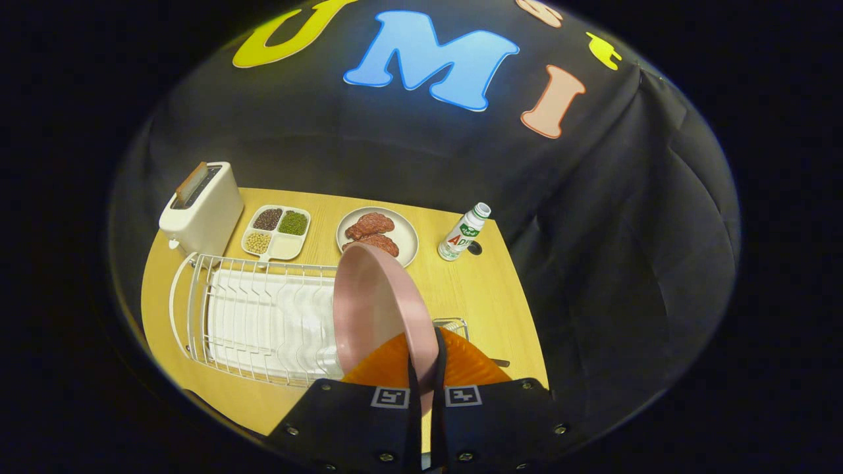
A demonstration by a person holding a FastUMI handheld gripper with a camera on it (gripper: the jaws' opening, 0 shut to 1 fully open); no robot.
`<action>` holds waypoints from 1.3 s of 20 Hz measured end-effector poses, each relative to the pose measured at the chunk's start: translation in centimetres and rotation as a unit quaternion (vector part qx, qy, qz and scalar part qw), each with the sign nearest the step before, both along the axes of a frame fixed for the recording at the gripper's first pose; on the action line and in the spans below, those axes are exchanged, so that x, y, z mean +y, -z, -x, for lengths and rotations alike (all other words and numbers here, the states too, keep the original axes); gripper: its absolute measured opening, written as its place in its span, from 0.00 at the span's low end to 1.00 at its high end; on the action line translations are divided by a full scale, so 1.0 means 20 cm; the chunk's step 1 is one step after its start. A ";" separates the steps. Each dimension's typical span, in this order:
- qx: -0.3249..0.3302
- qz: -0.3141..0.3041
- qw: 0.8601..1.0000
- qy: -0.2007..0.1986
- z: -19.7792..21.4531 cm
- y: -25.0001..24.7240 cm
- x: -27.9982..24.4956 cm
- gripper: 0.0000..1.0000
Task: Take the plate from the dish rack, then take the spoon from the basket and place it into the plate.
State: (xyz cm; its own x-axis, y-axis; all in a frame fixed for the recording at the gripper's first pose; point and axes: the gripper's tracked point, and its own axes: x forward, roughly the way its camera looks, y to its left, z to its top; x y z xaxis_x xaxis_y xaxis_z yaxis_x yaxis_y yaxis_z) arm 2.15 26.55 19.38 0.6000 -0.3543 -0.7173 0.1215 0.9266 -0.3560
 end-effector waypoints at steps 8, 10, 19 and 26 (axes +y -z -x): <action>-0.022 -0.039 0.999 -0.016 0.34 -0.07 -0.17 0.05; -0.024 -0.054 0.998 -0.019 0.40 -0.07 -0.20 0.05; 0.016 -0.163 0.985 -0.048 0.68 0.30 -0.22 0.05; 0.061 -0.285 0.955 -0.050 0.82 0.74 -0.12 0.05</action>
